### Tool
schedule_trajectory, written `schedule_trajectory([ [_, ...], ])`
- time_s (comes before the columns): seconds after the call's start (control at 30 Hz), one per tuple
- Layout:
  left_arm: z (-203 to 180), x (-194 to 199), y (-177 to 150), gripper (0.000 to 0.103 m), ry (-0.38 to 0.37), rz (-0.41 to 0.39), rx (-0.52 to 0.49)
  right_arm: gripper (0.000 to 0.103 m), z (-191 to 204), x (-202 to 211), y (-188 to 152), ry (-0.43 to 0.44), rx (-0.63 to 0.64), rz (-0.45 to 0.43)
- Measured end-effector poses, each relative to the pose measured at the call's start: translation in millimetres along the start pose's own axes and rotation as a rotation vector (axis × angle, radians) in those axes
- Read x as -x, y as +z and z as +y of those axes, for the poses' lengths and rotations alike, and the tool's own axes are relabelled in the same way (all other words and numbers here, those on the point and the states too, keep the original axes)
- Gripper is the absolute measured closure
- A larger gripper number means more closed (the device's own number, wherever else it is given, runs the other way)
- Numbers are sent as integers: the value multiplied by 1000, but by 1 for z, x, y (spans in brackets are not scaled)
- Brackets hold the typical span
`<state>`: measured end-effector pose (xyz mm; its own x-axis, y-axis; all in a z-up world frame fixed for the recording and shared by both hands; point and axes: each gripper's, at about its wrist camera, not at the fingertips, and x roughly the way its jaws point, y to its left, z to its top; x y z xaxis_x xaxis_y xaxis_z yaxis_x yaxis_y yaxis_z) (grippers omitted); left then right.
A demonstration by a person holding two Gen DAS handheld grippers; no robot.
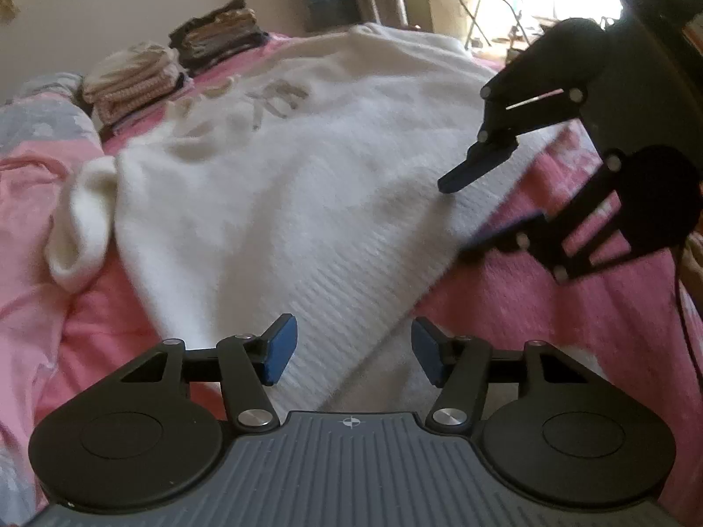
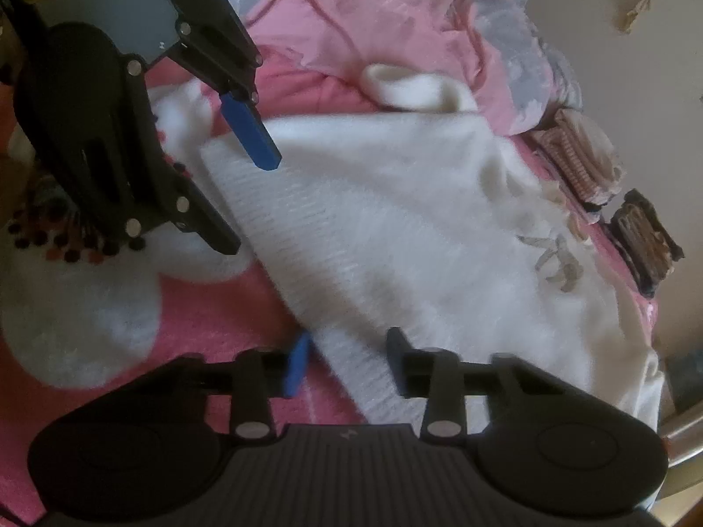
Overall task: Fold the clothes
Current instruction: 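Move both grippers toward the sweater hem to grasp it, then close the right gripper on the cream sweater hem while the left gripper pinches the hem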
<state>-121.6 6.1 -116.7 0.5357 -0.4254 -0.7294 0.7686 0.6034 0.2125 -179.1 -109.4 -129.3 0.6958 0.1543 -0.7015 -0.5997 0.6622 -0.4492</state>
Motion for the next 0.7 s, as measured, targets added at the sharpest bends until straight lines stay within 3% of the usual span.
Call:
schedule_trajectory([
  [0.07, 0, 1, -2, 47, -10, -2, -3, 85, -1, -1, 1, -6, -6, 2],
  [0.17, 2, 2, -2, 49, -11, -8, 9, 94, -10, 5, 3, -7, -62, -9],
  [0.4, 6, 3, 2, 48, 7, -28, 30, 96, -60, 12, 6, 101, -372, -21],
  [0.5, 9, 1, 5, 49, 16, -29, 43, 96, -70, 11, 5, 97, -414, -20],
  [0.7, 30, 0, 12, 51, -35, -40, 190, 96, -89, 4, -2, 149, -544, -22],
])
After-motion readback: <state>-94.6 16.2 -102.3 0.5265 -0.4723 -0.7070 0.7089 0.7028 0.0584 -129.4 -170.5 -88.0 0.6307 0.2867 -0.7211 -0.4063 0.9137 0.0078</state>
